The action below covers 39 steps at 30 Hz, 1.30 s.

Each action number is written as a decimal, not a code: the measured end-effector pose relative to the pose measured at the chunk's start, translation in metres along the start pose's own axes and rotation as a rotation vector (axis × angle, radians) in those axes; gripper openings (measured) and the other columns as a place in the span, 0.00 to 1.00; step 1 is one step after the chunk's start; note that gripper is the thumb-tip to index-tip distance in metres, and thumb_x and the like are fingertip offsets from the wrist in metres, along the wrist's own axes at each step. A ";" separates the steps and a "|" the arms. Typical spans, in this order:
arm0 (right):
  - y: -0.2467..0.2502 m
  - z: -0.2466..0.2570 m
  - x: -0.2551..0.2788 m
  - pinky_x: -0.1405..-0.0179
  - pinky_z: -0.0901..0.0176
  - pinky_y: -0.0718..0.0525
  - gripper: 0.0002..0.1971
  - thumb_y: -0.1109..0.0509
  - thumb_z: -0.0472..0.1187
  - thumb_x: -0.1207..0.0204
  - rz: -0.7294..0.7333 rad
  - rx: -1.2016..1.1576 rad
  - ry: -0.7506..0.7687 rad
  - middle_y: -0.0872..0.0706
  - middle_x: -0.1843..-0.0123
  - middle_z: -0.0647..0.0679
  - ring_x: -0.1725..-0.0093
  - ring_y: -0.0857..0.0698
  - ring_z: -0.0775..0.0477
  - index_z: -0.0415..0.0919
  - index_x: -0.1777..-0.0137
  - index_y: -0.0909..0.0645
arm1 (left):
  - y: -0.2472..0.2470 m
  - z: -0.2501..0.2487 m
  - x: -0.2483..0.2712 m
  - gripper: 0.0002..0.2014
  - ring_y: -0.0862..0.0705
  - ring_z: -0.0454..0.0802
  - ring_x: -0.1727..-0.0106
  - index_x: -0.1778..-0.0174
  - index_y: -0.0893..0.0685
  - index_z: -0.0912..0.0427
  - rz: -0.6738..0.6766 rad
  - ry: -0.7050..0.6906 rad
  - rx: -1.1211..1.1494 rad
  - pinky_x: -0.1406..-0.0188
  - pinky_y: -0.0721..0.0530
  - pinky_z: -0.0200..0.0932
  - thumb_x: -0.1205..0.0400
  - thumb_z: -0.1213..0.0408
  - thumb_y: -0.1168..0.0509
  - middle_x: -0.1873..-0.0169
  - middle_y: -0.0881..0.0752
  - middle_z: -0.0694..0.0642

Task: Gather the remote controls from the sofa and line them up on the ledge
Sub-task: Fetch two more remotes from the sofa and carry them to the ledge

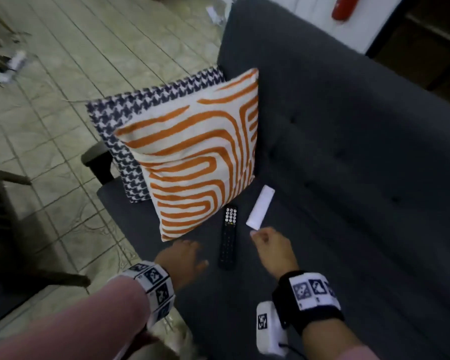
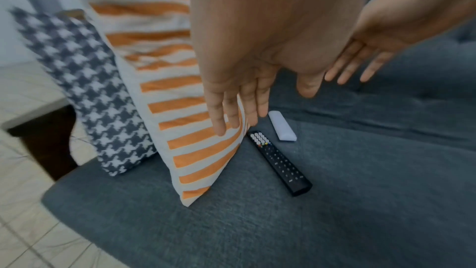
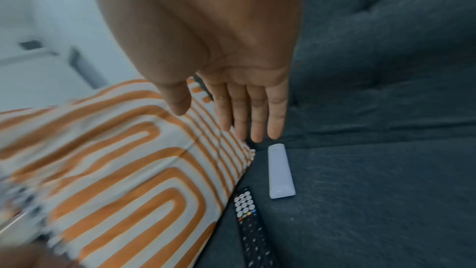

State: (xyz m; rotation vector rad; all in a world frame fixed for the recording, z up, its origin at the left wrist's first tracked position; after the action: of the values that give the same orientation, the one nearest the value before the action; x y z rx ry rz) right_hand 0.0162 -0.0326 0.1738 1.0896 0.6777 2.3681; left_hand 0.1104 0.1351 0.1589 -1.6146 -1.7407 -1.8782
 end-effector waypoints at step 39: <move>-0.089 -0.177 -0.132 0.72 0.52 0.17 0.26 0.25 0.55 0.38 -0.196 -0.685 -0.600 0.21 0.66 0.41 0.72 0.20 0.40 0.36 0.48 0.21 | -0.064 -0.016 -0.221 0.26 0.18 0.58 0.41 0.33 0.24 0.64 0.168 -0.028 0.097 0.51 0.22 0.41 0.26 0.59 0.29 0.39 0.17 0.62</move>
State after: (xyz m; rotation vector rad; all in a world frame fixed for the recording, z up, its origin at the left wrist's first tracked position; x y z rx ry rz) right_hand -0.0284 -0.0822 -0.0546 1.2290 -0.2215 1.7364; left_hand 0.1515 0.0242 -0.0392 -1.7003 -1.6232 -1.6784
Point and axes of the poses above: each hand's wrist, its own x-axis away from the middle knuckle, its own y-axis out of the back of the hand, z = x × y, the point moved 9 cm from there along -x, towards the middle knuckle
